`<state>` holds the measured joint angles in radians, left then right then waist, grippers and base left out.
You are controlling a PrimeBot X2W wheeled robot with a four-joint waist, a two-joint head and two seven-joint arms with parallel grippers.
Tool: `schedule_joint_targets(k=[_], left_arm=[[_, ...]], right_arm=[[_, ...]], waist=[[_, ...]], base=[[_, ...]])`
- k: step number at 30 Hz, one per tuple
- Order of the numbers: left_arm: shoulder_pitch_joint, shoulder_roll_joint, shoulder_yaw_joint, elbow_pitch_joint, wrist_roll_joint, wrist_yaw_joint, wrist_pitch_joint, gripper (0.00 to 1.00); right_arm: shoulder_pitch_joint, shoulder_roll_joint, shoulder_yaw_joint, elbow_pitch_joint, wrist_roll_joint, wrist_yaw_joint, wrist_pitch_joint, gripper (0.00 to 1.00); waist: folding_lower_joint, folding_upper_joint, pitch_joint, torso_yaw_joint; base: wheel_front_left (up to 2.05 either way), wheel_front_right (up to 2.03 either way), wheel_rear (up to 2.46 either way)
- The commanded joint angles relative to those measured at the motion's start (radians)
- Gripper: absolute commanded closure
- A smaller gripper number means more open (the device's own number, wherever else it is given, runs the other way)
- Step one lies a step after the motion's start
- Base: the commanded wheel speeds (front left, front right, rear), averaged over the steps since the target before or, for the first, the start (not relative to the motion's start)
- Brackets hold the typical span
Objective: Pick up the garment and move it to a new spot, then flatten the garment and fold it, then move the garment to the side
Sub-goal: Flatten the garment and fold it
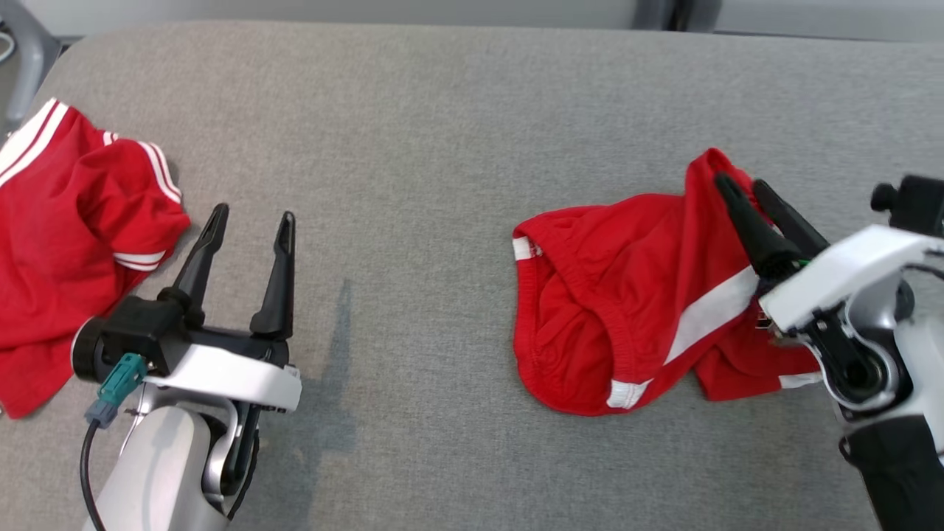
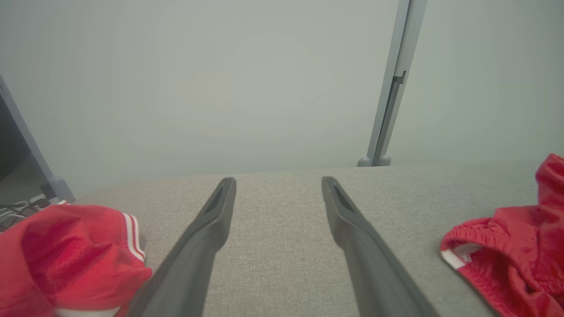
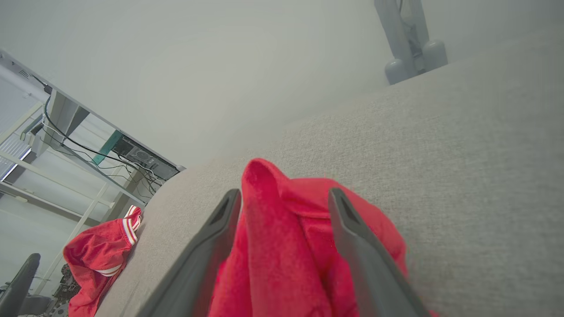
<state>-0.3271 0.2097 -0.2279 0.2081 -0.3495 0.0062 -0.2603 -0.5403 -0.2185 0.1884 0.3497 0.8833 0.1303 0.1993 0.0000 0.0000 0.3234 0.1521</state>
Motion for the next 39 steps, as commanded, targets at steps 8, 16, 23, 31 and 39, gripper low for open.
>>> schedule_joint_targets(k=[8,16,23,31,39], left_arm=[[0.080,0.026,0.041,-0.019,-0.008,0.030,-0.004,0.00],[0.158,0.052,0.051,-0.059,-0.007,0.059,0.025,0.00],[0.222,0.072,0.044,-0.113,-0.003,0.079,0.063,0.00],[0.278,0.081,0.029,-0.151,-0.003,0.094,0.095,0.00],[0.280,0.086,0.022,-0.168,-0.004,0.100,0.110,0.00]], right_arm=[[0.172,-0.064,-0.035,-0.132,-0.106,0.001,-0.167,0.00],[0.278,-0.034,-0.093,-0.241,-0.291,0.001,-0.210,0.00],[0.399,0.024,-0.138,-0.347,-0.456,0.001,-0.168,0.00],[0.483,0.067,-0.162,-0.383,-0.540,0.001,-0.137,0.00],[0.497,0.076,-0.166,-0.399,-0.572,0.001,-0.118,0.00]], waist=[[0.0000,0.0000,-0.073,-0.077],[0.0000,0.0000,-0.143,-0.113],[0.0000,0.0000,-0.207,-0.122],[0.0000,0.0000,-0.247,-0.127],[0.0000,0.0000,-0.250,-0.131]], base=[[0.00,0.00,0.00],[0.00,0.00,0.00],[0.00,0.00,0.00],[0.00,0.00,0.00],[0.00,0.00,0.00]])
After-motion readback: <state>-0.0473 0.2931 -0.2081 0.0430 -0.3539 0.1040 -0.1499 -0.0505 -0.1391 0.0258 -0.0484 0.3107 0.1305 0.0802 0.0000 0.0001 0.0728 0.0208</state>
